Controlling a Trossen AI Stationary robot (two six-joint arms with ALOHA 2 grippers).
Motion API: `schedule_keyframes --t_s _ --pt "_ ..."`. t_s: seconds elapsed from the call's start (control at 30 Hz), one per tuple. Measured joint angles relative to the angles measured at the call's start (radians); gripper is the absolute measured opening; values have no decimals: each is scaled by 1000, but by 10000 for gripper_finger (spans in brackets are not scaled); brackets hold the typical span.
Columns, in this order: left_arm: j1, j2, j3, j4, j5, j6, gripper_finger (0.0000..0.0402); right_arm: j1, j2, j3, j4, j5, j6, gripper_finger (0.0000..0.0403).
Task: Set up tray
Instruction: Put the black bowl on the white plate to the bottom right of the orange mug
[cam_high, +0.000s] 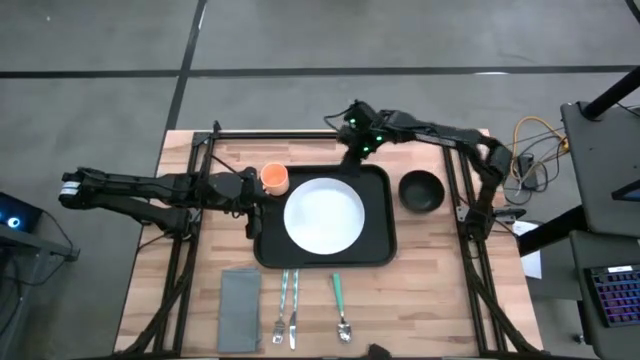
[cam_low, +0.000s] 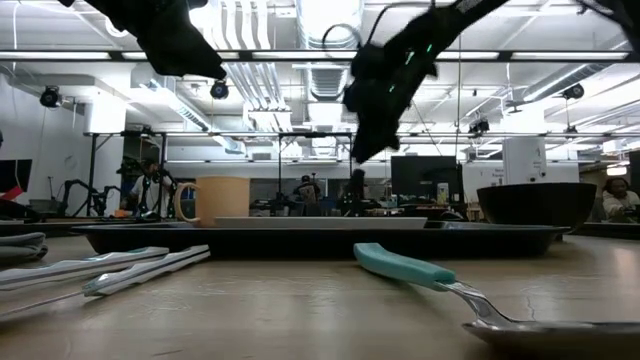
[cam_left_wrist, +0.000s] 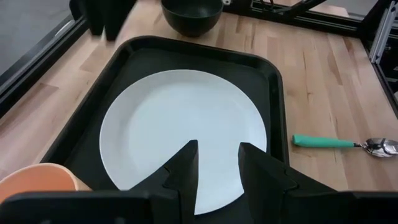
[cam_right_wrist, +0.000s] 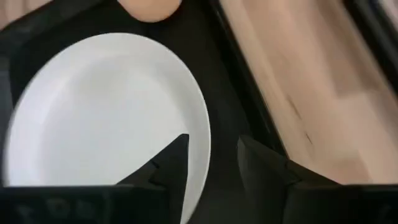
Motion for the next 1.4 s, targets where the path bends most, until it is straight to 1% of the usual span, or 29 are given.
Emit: schedule_keyframes --t_s 0.07,0.17,0.23,0.3,0.37,0.57,0.7,0.83,0.9,1.03,1.1,1.17,1.3,1.4 --pt "0 0 0 -1 0 0 95 20 -74 -6 -124 104 40 133" --pt "0 0 0 -1 0 0 95 80 -196 -27 -338 334 131 132" --pt "0 4 0 0 0 0 95 128 -280 -57 -458 412 187 130" --pt "0 5 0 0 0 0 95 172 -367 -111 -512 423 249 128" --pt "0 5 0 0 0 -1 95 209 -455 -182 -517 418 308 129" --pt "0 5 0 0 0 -3 95 231 -672 -384 -503 408 437 153" --pt "0 5 0 0 0 -3 95 234 -766 -493 -502 377 477 171" --pt "0 5 0 0 0 -4 95 233 -805 -558 -506 334 495 177" --pt "0 5 0 0 0 -18 95 233 -821 -578 -513 365 541 176" --pt "0 5 0 0 0 -30 95 232 -859 -618 -513 538 702 167" --pt "0 5 0 0 0 -30 95 228 -877 -639 -511 597 748 163" --pt "0 5 0 0 0 -30 95 213 -896 -664 -508 618 774 159" --pt "0 5 0 0 0 -30 95 172 -926 -710 -503 624 806 156" --pt "0 5 0 0 0 -30 95 137 -938 -732 -500 662 816 155"
